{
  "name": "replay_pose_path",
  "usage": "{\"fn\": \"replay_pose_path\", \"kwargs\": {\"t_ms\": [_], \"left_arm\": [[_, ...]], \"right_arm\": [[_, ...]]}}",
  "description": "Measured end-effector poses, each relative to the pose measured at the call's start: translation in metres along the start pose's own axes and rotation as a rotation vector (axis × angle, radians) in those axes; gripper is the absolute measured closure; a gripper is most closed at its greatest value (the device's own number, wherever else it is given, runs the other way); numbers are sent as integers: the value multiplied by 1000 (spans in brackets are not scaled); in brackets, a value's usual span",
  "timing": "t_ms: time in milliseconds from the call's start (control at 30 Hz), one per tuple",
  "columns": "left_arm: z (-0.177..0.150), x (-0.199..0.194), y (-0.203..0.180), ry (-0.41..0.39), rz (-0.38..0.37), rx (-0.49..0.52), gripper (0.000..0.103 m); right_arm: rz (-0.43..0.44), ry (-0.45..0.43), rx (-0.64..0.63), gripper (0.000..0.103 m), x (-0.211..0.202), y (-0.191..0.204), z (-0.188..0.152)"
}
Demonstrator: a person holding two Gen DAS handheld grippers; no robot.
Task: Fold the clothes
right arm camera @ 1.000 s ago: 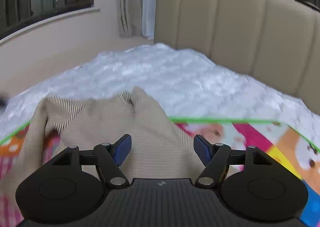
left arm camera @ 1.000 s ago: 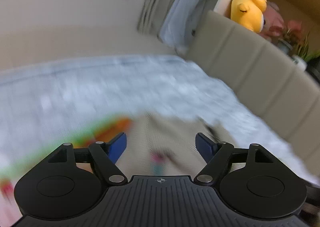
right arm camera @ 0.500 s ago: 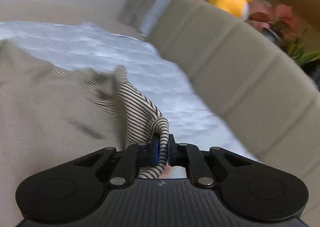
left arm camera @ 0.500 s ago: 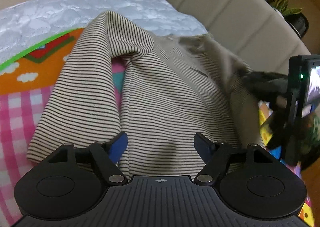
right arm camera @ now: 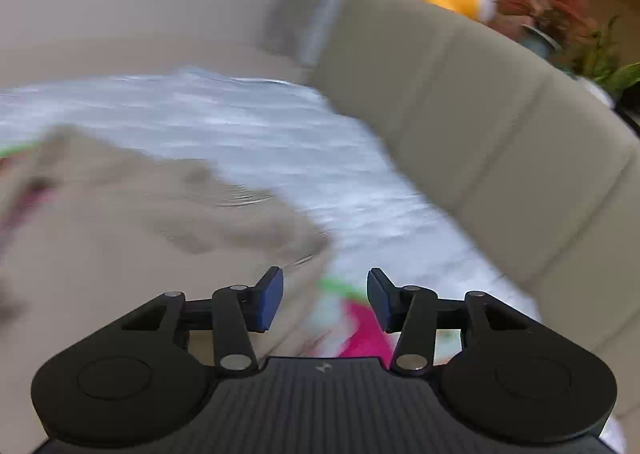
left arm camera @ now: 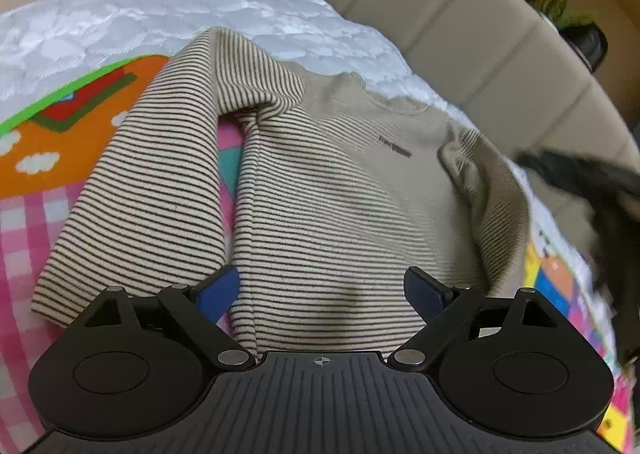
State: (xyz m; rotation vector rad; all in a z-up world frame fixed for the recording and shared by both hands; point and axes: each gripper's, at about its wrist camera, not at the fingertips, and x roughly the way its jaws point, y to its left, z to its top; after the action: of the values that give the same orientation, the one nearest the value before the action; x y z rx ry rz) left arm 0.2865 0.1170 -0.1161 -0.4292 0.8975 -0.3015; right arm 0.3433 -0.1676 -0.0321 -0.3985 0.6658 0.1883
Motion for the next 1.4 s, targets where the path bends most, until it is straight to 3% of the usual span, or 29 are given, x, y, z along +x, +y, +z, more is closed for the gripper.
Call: {"fn": "replay_pose_path", "kwargs": {"t_ms": [133,267,333,433,467,533,633,700,900,1000,1133,1400], "left_arm": [[-1,-10,2,-6,11,-53,10],[-1,-23,-5,-41,62,-56,8],[0,-32,-9,-70,83,-46,8],[1,-40,-12,-104,112,-33,7],[1,-42,-11,-110,120,-34,7],[1,-44,-10,-118,133,-38,7],[3,-45,-10,-126,140,-38,7],[3,-44,-10,-126,140,-40,7],[5,-38,-7,-106,119,-47,7],[7,-38,-4,-107,114,-60,7],[14,-45,0,-126,111,-87,7],[24,-69,13,-152,160,-121,4]], "right_arm": [[197,33,15,49,-64,40,-49],[277,13,-25,48,-76,92,-89],[267,16,-111,46,-72,121,-104],[150,-14,-213,47,-54,138,-112],[123,-24,-212,65,-48,136,-112],[113,-12,-140,92,-42,115,-100],[53,-48,-67,94,-46,74,-76],[-42,-84,-31,100,-53,34,-55],[-309,-131,200,100,-55,-102,14],[-319,-171,296,100,-68,-137,39],[-246,-234,319,100,-79,-131,71],[-103,-274,170,100,-56,-30,131]]}}
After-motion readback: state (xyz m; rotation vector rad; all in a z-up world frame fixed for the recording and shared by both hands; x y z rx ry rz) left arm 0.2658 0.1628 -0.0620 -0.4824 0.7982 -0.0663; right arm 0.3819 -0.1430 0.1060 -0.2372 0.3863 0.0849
